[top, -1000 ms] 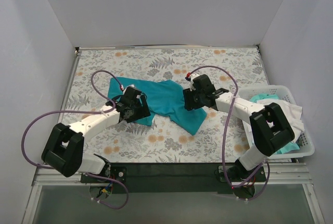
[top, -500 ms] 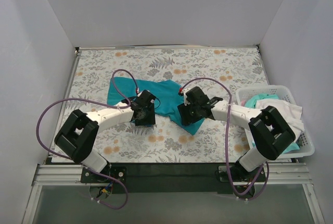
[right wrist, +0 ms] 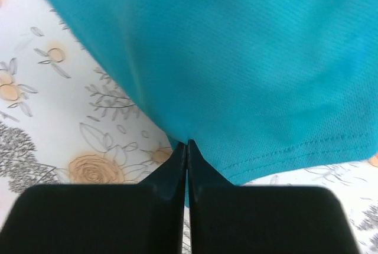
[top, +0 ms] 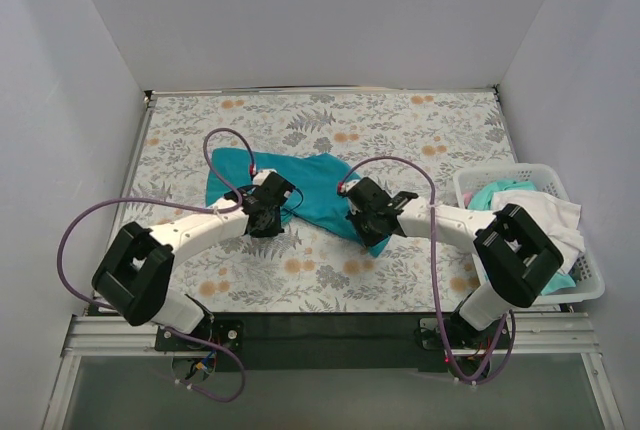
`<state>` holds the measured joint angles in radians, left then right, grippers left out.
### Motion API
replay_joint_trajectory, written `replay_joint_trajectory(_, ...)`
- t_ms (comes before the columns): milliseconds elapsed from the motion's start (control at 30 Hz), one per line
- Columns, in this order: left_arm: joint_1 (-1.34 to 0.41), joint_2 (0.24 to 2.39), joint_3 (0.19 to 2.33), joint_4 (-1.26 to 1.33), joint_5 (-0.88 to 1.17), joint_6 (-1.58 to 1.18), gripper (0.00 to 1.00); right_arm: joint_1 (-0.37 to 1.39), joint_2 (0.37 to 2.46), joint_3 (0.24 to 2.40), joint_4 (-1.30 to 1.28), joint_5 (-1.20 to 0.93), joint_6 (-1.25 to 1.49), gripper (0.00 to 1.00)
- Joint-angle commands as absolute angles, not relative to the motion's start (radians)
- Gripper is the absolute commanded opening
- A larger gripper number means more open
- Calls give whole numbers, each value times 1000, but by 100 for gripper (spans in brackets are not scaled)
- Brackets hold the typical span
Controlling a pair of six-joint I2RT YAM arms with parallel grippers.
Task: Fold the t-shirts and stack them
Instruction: Flatten the tshirt out
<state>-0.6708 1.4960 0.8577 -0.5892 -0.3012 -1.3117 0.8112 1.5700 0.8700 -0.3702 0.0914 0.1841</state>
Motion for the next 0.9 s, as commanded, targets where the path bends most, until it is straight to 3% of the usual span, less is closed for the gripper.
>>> replay_joint_trajectory(0, -663, 1387, 891, -666, -457, -1290, 0, 799, 1557, 937, -422, 237, 176, 1)
replay_joint_trajectory(133, -599, 1310, 903, -725, -575, -1266, 0, 710, 1467, 1028, -436, 298, 181, 1)
replay_joint_trajectory(233, -493, 1230, 902, -724, -630, -1221, 0, 548, 1422, 1112, -434, 276, 192, 1)
replay_joint_trajectory(433, -310, 1109, 923, -586, -653, -1102, 0, 391, 1417, 1279, -433, 223, 179, 1)
replay_joint_trajectory(867, -149, 1235, 1383, -494, -611, -953, 0, 238, 1466, 1595, -430, 132, 120, 1)
